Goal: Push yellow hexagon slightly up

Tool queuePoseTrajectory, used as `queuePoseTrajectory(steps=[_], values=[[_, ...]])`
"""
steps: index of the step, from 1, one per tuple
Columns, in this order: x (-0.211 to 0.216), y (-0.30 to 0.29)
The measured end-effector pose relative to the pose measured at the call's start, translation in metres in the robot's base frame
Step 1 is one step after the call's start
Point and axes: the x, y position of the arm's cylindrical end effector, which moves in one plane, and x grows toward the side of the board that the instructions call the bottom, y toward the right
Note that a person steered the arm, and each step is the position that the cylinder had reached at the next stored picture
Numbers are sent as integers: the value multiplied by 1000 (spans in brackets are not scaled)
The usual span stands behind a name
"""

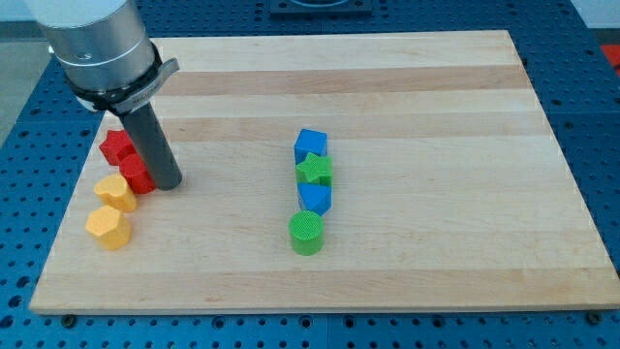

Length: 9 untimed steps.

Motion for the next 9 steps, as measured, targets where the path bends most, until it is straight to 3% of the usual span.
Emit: queuePoseTrajectory(steps=[9], values=[[-12, 0]])
